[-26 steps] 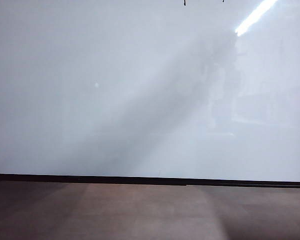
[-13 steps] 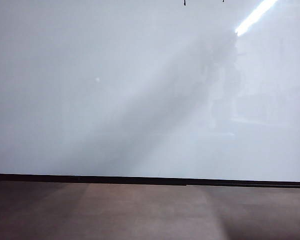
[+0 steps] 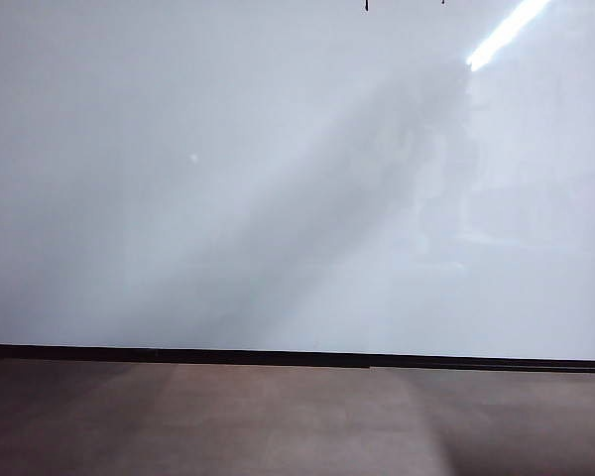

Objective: Reach to the right to find the marker pen, pick it up, and write the number 17 on the whiteboard.

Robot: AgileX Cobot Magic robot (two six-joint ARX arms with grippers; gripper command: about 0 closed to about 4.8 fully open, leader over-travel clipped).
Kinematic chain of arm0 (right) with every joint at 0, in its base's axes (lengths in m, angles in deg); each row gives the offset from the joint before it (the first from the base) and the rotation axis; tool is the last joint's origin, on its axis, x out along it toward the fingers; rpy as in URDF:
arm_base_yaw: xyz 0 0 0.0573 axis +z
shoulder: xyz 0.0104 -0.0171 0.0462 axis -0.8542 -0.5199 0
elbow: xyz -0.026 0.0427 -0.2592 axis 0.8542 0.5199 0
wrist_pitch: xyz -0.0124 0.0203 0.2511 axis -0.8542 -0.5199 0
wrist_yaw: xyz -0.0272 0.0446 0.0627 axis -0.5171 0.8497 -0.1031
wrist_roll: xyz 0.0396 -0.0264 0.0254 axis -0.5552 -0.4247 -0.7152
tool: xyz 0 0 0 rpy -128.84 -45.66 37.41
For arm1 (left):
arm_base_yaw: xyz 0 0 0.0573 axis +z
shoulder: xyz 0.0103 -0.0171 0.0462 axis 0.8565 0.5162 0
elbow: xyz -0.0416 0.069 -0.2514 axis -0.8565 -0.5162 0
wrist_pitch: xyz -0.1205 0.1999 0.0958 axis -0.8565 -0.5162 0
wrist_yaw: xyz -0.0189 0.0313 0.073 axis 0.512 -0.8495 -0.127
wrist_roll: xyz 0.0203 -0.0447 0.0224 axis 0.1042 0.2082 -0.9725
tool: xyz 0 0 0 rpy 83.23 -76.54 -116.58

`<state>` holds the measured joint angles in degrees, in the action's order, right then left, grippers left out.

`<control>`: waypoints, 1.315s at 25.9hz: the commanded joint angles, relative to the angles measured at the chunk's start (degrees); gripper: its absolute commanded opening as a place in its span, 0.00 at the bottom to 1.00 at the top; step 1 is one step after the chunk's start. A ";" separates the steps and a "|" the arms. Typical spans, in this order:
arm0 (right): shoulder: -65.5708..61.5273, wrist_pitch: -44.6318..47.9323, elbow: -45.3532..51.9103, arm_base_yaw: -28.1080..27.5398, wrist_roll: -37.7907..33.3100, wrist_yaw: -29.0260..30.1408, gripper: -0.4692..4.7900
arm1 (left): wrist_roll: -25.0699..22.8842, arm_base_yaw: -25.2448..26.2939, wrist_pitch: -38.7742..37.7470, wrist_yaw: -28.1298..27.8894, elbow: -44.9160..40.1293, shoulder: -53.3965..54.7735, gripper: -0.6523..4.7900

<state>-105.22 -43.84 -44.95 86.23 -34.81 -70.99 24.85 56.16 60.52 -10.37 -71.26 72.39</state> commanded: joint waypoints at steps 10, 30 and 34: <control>9.77 1.31 3.98 -20.31 1.29 6.32 0.07 | -0.04 0.00 0.37 0.35 0.04 0.07 0.11; 26.01 26.73 47.34 -35.76 -3.37 32.39 0.07 | -0.04 0.02 -0.07 0.33 0.04 0.07 0.11; 26.01 26.84 47.34 -33.07 -2.67 28.28 0.07 | -0.04 0.02 -0.07 0.33 0.04 0.07 0.11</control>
<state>-79.27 -18.18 2.09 52.63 -37.82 -40.80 24.85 56.18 60.10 -10.06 -71.26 72.41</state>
